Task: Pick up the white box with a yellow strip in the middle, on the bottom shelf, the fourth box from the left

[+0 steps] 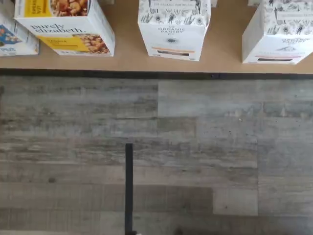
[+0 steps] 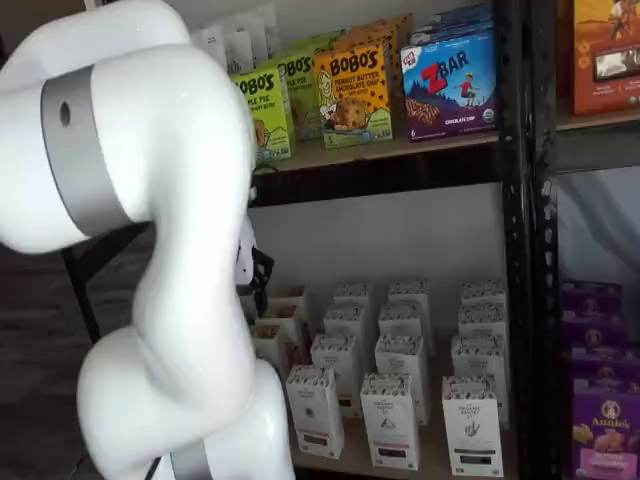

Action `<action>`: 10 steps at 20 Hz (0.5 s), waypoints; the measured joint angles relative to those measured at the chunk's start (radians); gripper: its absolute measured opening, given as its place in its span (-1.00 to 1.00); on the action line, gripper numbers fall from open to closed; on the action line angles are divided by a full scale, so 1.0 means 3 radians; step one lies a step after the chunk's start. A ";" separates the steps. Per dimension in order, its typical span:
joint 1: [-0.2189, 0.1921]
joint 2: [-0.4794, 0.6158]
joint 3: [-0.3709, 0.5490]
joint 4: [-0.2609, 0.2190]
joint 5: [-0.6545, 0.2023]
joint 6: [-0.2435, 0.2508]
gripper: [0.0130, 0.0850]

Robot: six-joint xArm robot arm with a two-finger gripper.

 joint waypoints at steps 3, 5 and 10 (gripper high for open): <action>-0.0019 0.0173 -0.0005 -0.0031 -0.0167 -0.0003 1.00; -0.0057 0.0305 0.0003 0.0078 -0.0323 -0.0112 1.00; -0.0129 0.0596 -0.0013 0.0244 -0.0629 -0.0311 1.00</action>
